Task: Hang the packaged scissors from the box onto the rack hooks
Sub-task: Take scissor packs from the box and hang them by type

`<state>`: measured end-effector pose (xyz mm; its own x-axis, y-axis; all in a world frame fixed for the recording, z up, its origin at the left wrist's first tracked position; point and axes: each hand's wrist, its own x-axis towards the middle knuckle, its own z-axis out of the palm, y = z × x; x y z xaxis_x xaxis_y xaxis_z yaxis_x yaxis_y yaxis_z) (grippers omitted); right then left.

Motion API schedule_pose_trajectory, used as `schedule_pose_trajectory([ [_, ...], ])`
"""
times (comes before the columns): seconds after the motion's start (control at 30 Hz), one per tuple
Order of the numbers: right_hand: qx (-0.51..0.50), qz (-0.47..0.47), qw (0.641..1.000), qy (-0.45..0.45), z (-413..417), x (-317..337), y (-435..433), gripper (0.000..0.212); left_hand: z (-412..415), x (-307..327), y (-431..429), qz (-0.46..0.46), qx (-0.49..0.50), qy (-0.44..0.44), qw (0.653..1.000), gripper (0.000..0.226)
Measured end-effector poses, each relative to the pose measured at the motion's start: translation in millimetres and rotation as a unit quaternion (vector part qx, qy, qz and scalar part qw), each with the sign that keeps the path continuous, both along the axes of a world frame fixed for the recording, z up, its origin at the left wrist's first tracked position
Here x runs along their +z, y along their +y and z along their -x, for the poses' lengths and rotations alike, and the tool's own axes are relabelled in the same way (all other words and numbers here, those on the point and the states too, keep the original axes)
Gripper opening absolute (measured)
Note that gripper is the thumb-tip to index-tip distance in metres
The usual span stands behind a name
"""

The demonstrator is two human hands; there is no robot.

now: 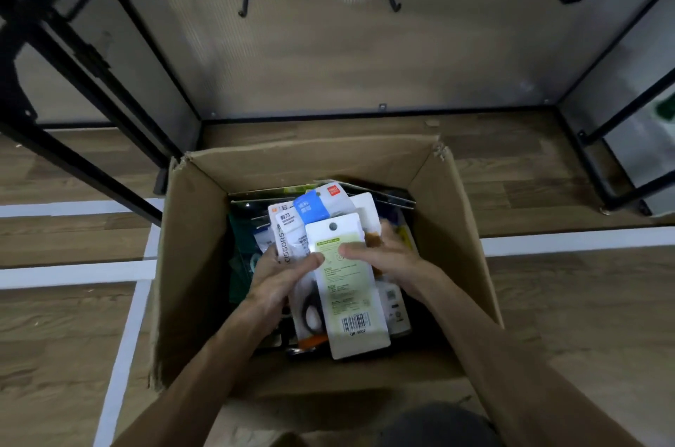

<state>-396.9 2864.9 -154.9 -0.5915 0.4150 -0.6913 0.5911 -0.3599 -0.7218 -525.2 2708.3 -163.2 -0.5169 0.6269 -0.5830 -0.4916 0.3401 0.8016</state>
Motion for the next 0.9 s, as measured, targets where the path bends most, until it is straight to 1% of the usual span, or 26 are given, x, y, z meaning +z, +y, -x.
schedule_pose_trajectory([
  [0.07,-0.026,0.023,0.999,0.004,-4.1,21.0,-9.7,0.093,-1.9,34.1,-4.3,0.014,0.010,-0.029,0.999,0.042],
  [0.1,-0.034,0.018,0.999,0.007,-5.0,37.5,-15.6,0.093,-2.5,55.7,-7.8,0.012,0.004,-0.046,0.999,0.041],
  [0.17,-0.048,0.005,0.999,0.023,-6.4,78.7,-26.2,0.087,-3.7,101.3,-16.3,0.006,-0.015,-0.069,0.998,0.038],
  [0.2,-0.048,0.002,0.998,0.030,-6.9,105.0,-30.0,0.080,-4.7,126.3,-20.8,0.002,-0.023,-0.073,0.997,0.036],
  [0.23,-0.042,-0.003,0.998,0.043,-7.2,132.5,-32.3,0.070,-6.4,151.6,-24.8,0.000,-0.026,-0.074,0.997,0.034],
  [0.3,-0.007,-0.036,0.997,0.065,-6.5,202.2,-32.6,0.032,-10.6,209.9,-28.8,0.003,-0.023,-0.075,0.997,0.036],
  [0.33,0.004,-0.050,0.996,0.069,-7.6,239.0,-31.6,0.022,-13.0,243.9,-28.9,0.017,-0.020,-0.076,0.997,0.040],
  [0.43,0.032,-0.067,0.993,0.089,-13.1,359.6,-29.9,0.020,-20.4,352.2,-31.4,0.019,-0.012,-0.081,0.996,0.039],
  [0.57,0.019,-0.047,0.997,0.064,-30.1,512.0,-31.4,0.005,-32.7,508.3,-30.2,0.038,-0.074,-0.069,0.994,0.046],
  [0.63,0.012,-0.049,0.997,0.053,-38.9,576.8,-33.5,0.043,-36.6,588.7,-28.7,0.017,-0.097,-0.060,0.993,0.037],
  [0.67,0.005,-0.047,0.997,0.055,-42.6,609.5,-34.4,0.052,-37.7,626.1,-28.5,0.002,-0.097,-0.062,0.993,0.030],
  [0.7,-0.011,-0.048,0.997,0.057,-46.8,645.0,-37.5,0.046,-39.1,661.2,-29.8,-0.012,-0.095,-0.071,0.993,0.026],
  [0.73,-0.029,-0.057,0.997,0.052,-49.4,680.1,-39.7,0.035,-39.4,692.1,-30.8,-0.030,-0.092,-0.081,0.992,0.024],
  [0.77,-0.041,-0.062,0.996,0.052,-52.5,710.6,-42.6,0.028,-40.1,718.8,-32.7,-0.046,-0.091,-0.091,0.991,0.024],
  [0.83,-0.057,-0.089,0.993,0.053,-56.8,766.6,-47.9,0.032,-41.1,760.9,-32.2,-0.068,-0.070,-0.108,0.989,0.031],
  [0.9,-0.066,-0.118,0.989,0.058,-59.3,812.4,-47.4,0.040,-47.0,802.8,-28.2,-0.074,-0.060,-0.094,0.991,0.033],
])
